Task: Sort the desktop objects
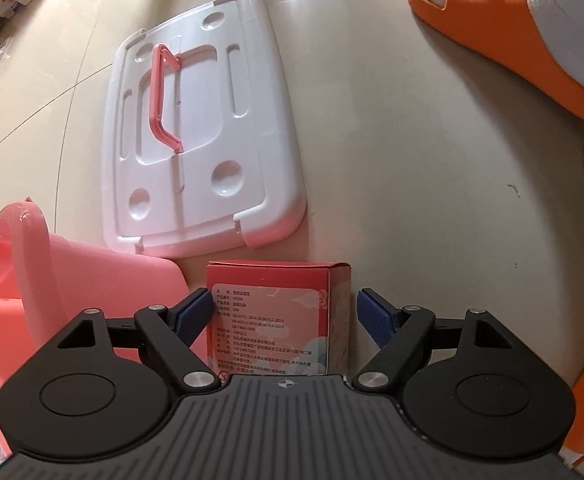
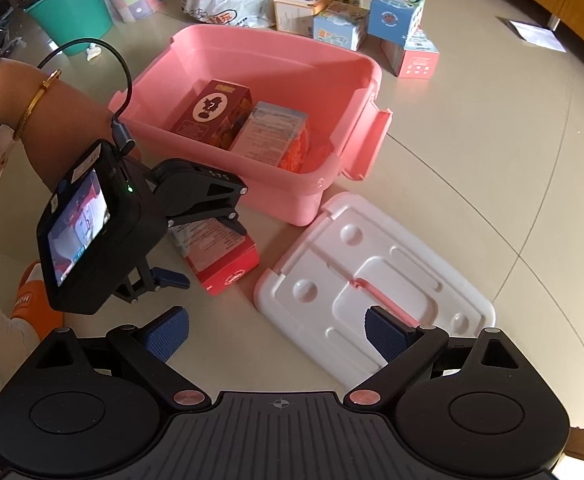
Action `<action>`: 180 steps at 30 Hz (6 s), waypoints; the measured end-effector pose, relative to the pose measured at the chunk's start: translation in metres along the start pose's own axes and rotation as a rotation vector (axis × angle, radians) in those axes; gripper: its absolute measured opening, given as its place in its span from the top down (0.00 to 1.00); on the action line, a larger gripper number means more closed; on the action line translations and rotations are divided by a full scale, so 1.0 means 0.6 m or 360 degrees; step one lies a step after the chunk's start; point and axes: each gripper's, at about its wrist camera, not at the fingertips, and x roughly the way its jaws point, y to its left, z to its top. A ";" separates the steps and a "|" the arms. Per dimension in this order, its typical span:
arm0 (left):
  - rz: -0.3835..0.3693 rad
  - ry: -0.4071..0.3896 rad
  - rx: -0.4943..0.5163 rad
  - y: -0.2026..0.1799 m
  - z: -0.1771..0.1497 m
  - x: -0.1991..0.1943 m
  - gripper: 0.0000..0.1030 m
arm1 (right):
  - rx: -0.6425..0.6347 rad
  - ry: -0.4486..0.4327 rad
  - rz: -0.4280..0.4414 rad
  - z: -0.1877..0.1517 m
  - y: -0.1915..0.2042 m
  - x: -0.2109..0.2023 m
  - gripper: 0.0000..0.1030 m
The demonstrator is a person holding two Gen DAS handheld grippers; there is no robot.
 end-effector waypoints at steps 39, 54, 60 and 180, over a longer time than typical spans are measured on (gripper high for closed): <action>0.0084 0.0025 -0.0452 0.039 0.012 -0.034 0.66 | -0.0007 -0.0060 -0.0047 -0.003 -0.002 -0.021 0.09; 0.0162 0.0052 -0.0505 0.030 -0.005 -0.038 0.61 | -0.0042 -0.0066 -0.0034 0.005 0.010 -0.019 0.09; 0.0169 0.0065 -0.0524 0.030 -0.003 -0.041 0.59 | -0.0040 -0.0060 -0.0038 0.004 0.011 -0.016 0.09; -0.0024 0.0115 -0.2048 0.070 -0.053 -0.211 0.30 | 0.0098 -0.0027 -0.0285 -0.026 -0.006 -0.048 0.09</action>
